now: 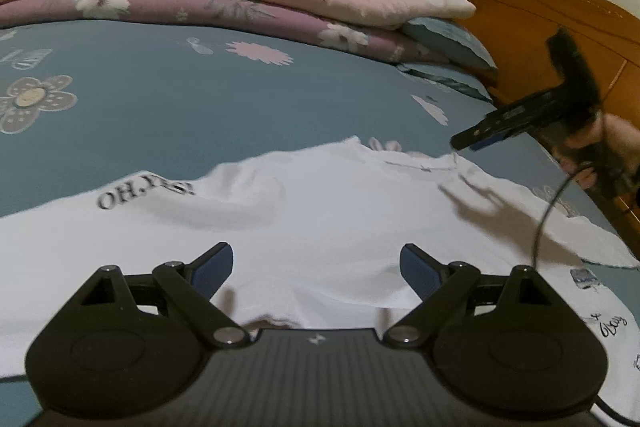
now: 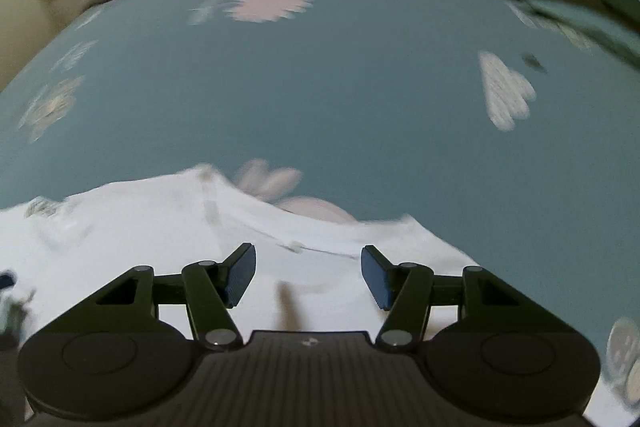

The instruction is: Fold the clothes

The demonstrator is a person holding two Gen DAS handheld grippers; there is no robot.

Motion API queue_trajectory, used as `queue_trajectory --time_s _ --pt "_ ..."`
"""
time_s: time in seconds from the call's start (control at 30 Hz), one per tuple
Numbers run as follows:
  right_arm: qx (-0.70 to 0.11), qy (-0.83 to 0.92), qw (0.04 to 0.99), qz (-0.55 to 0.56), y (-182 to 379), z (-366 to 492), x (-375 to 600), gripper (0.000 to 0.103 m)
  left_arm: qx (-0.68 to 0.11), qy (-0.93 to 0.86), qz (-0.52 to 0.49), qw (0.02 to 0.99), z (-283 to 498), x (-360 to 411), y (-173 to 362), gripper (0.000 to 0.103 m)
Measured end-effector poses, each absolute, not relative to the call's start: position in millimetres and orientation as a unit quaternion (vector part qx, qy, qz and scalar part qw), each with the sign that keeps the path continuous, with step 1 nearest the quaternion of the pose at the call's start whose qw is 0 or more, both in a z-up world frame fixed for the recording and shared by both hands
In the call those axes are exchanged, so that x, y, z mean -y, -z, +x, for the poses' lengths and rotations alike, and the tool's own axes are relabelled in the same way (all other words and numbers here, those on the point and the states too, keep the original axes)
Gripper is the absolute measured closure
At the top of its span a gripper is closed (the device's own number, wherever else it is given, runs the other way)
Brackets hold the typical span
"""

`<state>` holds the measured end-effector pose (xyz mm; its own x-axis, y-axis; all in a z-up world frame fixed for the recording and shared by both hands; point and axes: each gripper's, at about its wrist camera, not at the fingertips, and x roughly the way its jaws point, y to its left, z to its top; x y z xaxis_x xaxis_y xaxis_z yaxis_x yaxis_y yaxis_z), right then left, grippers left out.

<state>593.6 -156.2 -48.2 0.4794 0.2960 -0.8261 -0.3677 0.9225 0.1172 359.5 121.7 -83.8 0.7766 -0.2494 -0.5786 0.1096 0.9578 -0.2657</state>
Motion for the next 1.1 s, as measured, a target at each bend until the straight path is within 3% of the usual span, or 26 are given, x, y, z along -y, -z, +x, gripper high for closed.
queue_trajectory --time_s 0.23,0.53,0.77,1.1 --pt "-0.420 -0.313 0.845 -0.109 13.9 600.6 72.2 0.040 -0.320 0.052 -0.152 0.934 356.3 -168.5 84.6 0.012" --pt "-0.391 -0.428 0.783 -0.226 76.1 616.7 -52.1 0.040 -0.356 -0.004 -0.174 0.918 365.5 -200.1 106.0 0.012" --pt "-0.374 -0.462 0.769 -0.236 94.1 602.4 -83.0 0.040 -0.359 0.002 -0.176 0.916 366.2 -199.9 110.2 0.012" --pt "-0.473 -0.415 0.750 -0.202 98.4 564.1 -93.0 0.040 -0.363 -0.032 -0.174 0.915 362.0 -214.5 111.0 0.012"
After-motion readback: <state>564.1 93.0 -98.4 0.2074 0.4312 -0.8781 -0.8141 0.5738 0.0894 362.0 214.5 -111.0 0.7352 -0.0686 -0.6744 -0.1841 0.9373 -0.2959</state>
